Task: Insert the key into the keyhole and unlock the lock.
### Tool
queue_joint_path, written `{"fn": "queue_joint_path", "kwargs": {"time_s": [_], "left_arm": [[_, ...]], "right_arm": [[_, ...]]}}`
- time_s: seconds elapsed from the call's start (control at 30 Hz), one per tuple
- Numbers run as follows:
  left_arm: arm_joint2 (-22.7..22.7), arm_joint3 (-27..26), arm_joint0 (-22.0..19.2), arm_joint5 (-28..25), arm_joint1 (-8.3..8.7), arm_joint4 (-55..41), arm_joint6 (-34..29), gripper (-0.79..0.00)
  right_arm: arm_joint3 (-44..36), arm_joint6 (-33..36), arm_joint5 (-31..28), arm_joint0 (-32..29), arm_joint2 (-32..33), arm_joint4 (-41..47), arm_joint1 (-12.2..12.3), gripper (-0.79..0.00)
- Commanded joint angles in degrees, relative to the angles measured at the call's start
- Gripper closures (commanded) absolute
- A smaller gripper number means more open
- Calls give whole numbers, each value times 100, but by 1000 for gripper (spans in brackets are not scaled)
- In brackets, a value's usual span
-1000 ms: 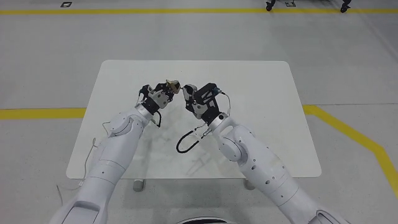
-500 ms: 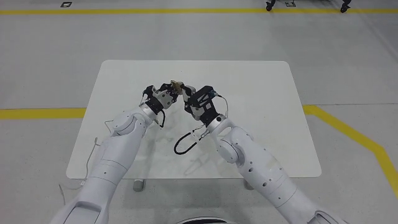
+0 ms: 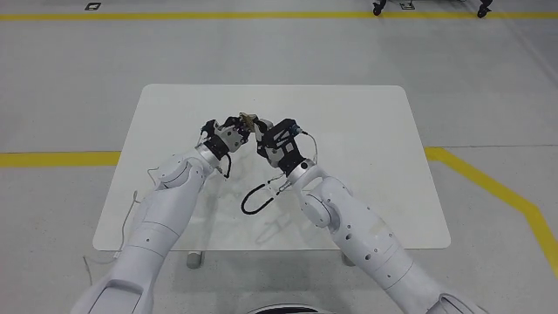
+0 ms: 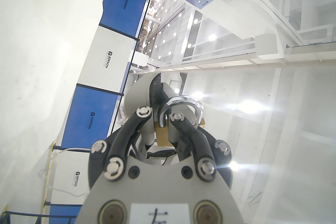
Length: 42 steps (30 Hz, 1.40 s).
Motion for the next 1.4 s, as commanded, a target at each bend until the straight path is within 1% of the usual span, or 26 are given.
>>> {"fn": "queue_joint_path", "kwargs": {"time_s": [0.0,0.3,0.8,1.37], "left_arm": [[9,16,-11,3,-7,-3,-4,0],[5,129,-56,5,-30,-36,-66,0],[-5,169,-71,-33,-48,51,-106,0],[-1,180,-75,-234,-60,300,-96,0]], "right_arm": [[23,8,3,1,16,15,-6,0],[125,99,20,50,9,32,-52,0],[130,185,97,46,15,-78,-107,0],[176,398,253,81,28,-119,-179,0]]}}
